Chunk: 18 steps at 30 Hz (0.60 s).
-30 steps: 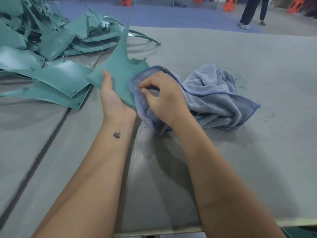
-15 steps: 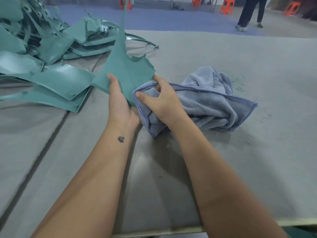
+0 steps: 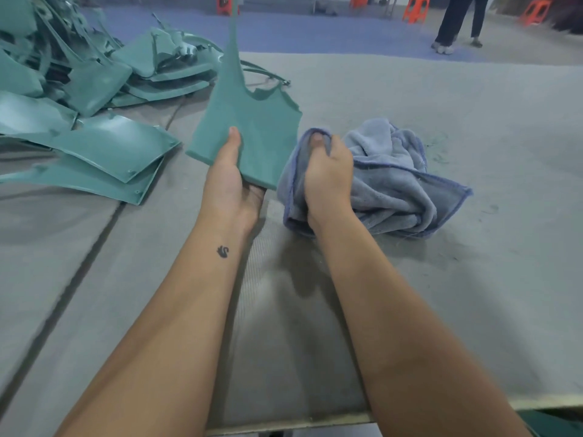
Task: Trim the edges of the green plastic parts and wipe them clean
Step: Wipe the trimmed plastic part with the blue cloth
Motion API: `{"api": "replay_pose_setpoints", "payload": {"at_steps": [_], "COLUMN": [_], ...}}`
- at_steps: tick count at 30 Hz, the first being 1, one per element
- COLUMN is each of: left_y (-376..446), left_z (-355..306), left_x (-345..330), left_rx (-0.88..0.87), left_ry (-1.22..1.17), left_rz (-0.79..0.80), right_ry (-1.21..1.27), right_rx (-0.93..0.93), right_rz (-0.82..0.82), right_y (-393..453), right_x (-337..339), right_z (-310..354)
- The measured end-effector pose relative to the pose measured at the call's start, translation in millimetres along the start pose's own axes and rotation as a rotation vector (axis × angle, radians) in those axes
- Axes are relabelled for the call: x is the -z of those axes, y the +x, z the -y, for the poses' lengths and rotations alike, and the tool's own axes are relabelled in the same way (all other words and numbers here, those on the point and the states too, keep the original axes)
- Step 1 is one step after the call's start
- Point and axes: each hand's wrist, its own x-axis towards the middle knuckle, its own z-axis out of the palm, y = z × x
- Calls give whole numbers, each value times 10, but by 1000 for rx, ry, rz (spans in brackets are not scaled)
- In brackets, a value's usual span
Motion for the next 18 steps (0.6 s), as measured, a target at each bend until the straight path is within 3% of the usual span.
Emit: {"api": "replay_pose_setpoints", "payload": {"at_steps": [4, 7, 12, 14, 18], "left_y": [38, 1, -102, -107, -114], "left_z": [-192, -256, -94, -74, -30], "left_x": [72, 103, -9, -14, 7], "left_rx": [-157, -242, -183, -155, -96], "left_ry": [115, 328, 363, 343, 382], "left_rz": [-81, -83, 106, 116, 112], "right_ry": [299, 385, -139, -247, -366], "right_rx": [42, 81, 250, 329, 436], "right_rz": [-228, -175, 233, 227, 65], "right_y": [51, 104, 1, 8, 86], "right_x": [149, 231, 110, 122, 221], "right_z": [103, 141, 21, -13, -32]}}
